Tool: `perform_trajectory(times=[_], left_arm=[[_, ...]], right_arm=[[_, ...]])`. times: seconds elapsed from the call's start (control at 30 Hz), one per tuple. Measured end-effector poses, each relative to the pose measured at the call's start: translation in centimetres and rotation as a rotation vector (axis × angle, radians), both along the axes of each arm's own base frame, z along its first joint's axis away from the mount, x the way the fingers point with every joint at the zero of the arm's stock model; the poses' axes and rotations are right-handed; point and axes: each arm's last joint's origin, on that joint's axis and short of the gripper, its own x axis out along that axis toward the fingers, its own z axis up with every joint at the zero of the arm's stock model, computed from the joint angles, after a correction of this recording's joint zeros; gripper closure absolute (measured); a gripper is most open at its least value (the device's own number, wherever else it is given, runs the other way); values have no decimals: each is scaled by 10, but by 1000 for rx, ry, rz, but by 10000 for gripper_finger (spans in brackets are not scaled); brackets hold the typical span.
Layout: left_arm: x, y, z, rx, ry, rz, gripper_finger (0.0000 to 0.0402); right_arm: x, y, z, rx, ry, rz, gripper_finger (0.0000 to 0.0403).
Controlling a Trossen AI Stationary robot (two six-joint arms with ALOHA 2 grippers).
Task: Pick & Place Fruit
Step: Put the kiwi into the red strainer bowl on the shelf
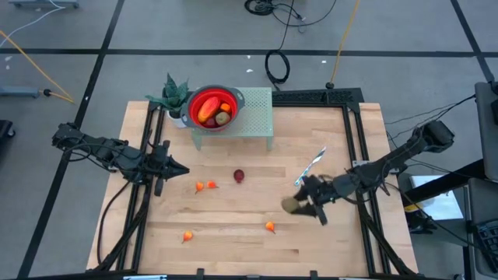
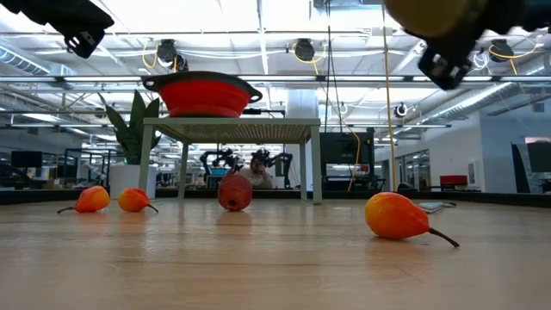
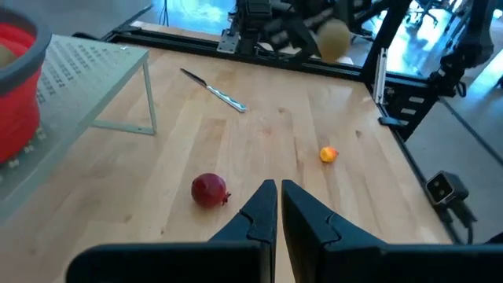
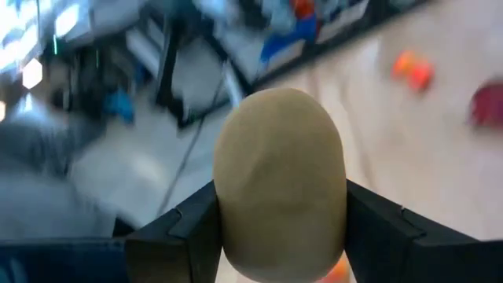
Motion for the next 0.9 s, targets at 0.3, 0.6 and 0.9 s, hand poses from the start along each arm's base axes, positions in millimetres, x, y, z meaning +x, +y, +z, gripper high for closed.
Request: perform_trajectory(times=[0.3, 0.6, 0.9], left_arm=[[0, 0, 0, 93, -6, -35, 382], [0, 0, 0, 116, -8, -43, 382], [0, 0, 0, 184, -11, -68, 382]], right_arm=[[9, -19, 18, 53, -183, -223, 203], [13, -33, 34, -13, -356, -284, 203], [13, -41, 44, -239, -503, -336, 203]])
